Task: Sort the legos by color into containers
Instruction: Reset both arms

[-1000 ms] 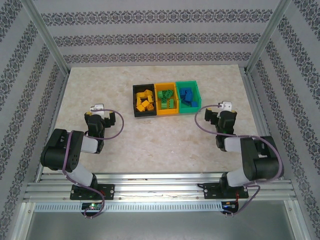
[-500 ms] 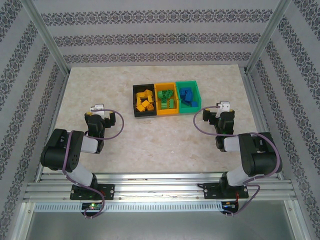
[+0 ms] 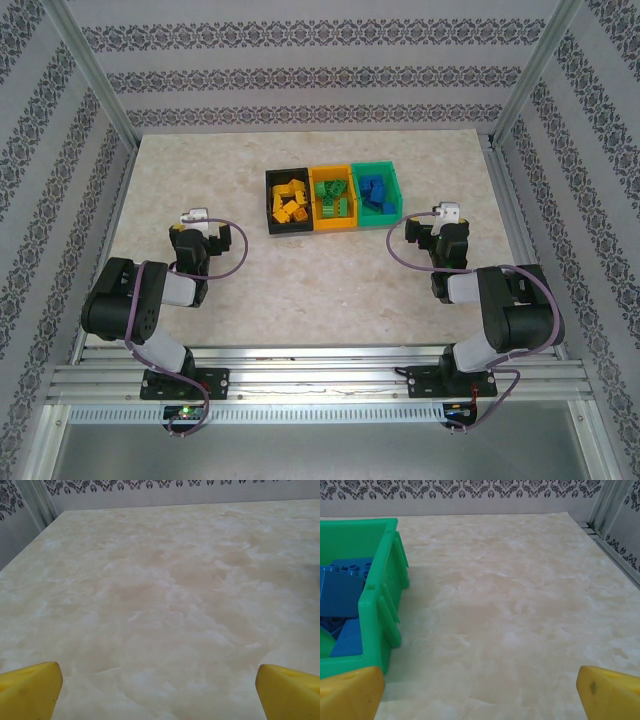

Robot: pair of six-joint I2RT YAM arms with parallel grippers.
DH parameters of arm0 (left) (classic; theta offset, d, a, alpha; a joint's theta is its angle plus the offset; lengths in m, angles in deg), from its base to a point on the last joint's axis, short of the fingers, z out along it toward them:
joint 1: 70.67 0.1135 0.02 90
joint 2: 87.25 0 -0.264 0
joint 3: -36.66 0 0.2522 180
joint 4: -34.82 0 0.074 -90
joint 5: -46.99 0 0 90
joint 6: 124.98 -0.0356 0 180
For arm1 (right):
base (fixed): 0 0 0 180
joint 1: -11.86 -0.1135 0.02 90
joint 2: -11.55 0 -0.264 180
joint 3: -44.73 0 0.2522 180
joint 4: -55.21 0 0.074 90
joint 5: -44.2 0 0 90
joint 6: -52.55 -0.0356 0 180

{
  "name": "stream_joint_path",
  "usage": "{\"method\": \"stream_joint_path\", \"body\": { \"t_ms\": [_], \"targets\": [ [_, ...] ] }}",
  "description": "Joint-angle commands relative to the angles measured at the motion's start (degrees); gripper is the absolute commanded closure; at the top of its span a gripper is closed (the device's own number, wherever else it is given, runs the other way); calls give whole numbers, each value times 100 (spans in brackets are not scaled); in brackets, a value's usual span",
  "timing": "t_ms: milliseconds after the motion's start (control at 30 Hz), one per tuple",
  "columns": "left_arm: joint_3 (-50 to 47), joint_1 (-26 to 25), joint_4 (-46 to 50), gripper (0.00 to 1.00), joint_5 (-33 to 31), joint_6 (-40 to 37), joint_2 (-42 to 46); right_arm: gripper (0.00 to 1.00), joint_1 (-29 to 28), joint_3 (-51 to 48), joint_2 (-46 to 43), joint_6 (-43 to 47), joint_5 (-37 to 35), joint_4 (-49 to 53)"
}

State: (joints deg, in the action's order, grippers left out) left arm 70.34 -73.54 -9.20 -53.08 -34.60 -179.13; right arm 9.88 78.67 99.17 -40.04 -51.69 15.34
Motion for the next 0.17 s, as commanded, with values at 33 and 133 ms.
{"method": "stream_joint_path", "body": {
  "t_ms": [33, 133],
  "targets": [
    [100, 56, 36, 1, 48, -9, 43, 2, 39, 92, 34, 53, 124, -209],
    [100, 55, 39, 1, 49, -10, 42, 2, 42, 83, 29, 51, 131, -217]
  ]
}}
